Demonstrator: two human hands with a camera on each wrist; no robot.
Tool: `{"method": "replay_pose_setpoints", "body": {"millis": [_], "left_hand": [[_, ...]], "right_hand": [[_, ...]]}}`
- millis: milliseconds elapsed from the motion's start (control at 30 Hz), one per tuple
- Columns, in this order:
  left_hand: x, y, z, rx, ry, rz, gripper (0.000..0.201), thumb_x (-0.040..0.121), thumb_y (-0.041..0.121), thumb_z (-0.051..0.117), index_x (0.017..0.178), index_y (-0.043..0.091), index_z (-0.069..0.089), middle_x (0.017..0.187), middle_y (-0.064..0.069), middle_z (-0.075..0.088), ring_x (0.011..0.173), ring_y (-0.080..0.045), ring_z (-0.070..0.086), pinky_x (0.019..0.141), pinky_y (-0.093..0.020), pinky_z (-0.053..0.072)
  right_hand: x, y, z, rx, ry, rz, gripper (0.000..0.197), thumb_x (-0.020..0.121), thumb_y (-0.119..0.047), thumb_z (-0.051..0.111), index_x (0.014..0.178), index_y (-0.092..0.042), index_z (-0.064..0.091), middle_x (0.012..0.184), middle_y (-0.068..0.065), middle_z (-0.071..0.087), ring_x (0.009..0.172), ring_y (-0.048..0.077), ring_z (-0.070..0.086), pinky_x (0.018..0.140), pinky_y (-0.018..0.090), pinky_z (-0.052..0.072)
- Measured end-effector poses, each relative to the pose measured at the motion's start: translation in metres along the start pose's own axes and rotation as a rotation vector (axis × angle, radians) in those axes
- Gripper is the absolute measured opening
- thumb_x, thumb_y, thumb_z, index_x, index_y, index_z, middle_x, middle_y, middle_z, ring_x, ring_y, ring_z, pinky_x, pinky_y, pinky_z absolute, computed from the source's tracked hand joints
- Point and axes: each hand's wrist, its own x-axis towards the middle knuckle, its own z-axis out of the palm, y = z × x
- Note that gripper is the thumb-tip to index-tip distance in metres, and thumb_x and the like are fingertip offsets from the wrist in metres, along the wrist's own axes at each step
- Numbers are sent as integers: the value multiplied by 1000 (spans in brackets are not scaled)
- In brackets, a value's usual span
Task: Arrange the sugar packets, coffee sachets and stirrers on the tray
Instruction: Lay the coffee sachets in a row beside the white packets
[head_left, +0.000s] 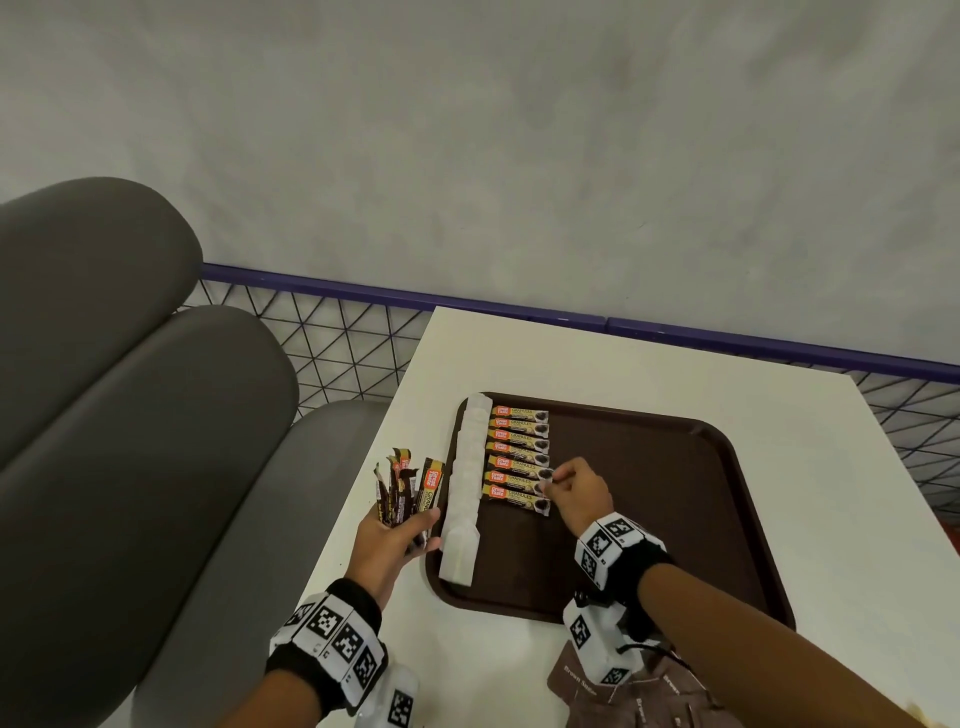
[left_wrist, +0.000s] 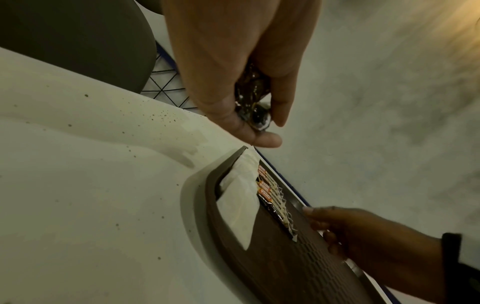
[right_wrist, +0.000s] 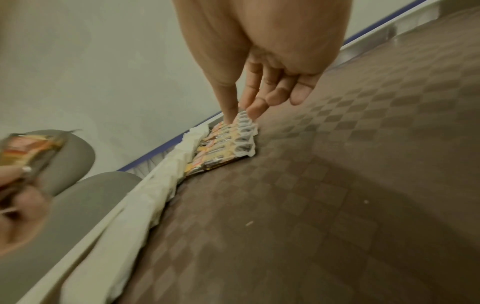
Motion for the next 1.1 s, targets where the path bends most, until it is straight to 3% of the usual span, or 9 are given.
{"method": "replay_pose_setpoints", "body": {"millis": [167, 300, 400, 467, 567, 733, 867, 1000, 1100], "left_hand": [[-3, 0, 9, -1, -33, -2, 37, 80, -4, 66, 116, 3, 58, 111, -17, 66, 101, -30, 63, 68, -33, 60], [-8, 0, 20, 33, -79, 25, 39, 81, -2, 66, 119, 4, 57, 113, -20, 64, 97, -28, 63, 70, -32, 59], [-14, 1, 27, 29, -160, 12, 40, 82, -4, 64, 120, 3, 57, 103, -13, 67, 89, -21, 66, 74, -33, 59], [-18, 1, 29, 30, -196, -3, 37, 82, -4, 64, 118, 3, 58, 98, -10, 67, 82, -17, 68, 76, -32, 59], [-20, 2, 25, -1, -152, -18, 33, 82, -3, 64, 114, -2, 56, 105, -16, 61, 89, -21, 68, 71, -29, 59], [-17, 11, 19, -37, -67, 8, 22, 84, 1, 63, 105, -2, 57, 103, -20, 59, 96, -27, 62, 70, -29, 60], [-14, 13, 26, -3, -85, -1, 30, 83, 2, 64, 112, -5, 57, 108, -24, 64, 94, -26, 66, 68, -29, 60], [-9, 7, 28, 37, -29, 14, 24, 81, -6, 64, 105, -7, 60, 104, -25, 64, 81, -24, 68, 62, -25, 59], [-7, 5, 27, -23, 3, 24, 13, 81, -8, 63, 91, -1, 61, 96, -20, 63, 79, -23, 67, 64, -24, 59]], "right_hand": [[-31, -31, 7, 202, -301, -251, 8, 87, -21, 61, 89, -13, 61, 84, -8, 58, 82, 5, 54, 78, 22, 43], [-47, -45, 24, 246, -470, -311, 15, 88, -27, 59, 95, -14, 61, 92, -4, 60, 90, 9, 55, 87, 25, 44], [-50, -49, 30, 299, -490, -318, 9, 86, -23, 62, 80, -20, 56, 81, 0, 59, 84, 14, 54, 83, 29, 44], [-49, -51, 27, 318, -480, -291, 15, 87, -20, 62, 76, -21, 51, 74, -3, 56, 73, 11, 53, 73, 22, 43], [-46, -51, 13, 347, -483, -247, 16, 90, -16, 57, 78, -18, 47, 72, -2, 57, 65, 7, 54, 64, 17, 43], [-44, -42, 0, 213, -591, -331, 3, 90, -12, 56, 90, -15, 54, 76, -7, 54, 70, 5, 51, 69, 18, 43], [-46, -35, 2, 135, -611, -379, 22, 90, -13, 56, 111, -6, 61, 77, -9, 55, 73, 5, 51, 72, 18, 42], [-49, -28, 1, 173, -612, -347, 24, 89, -18, 58, 110, -9, 63, 83, -5, 59, 72, 3, 52, 68, 14, 41], [-49, -19, -1, 255, -626, -250, 12, 86, -17, 62, 97, -13, 64, 82, -6, 61, 73, 4, 54, 65, 15, 43]]}}
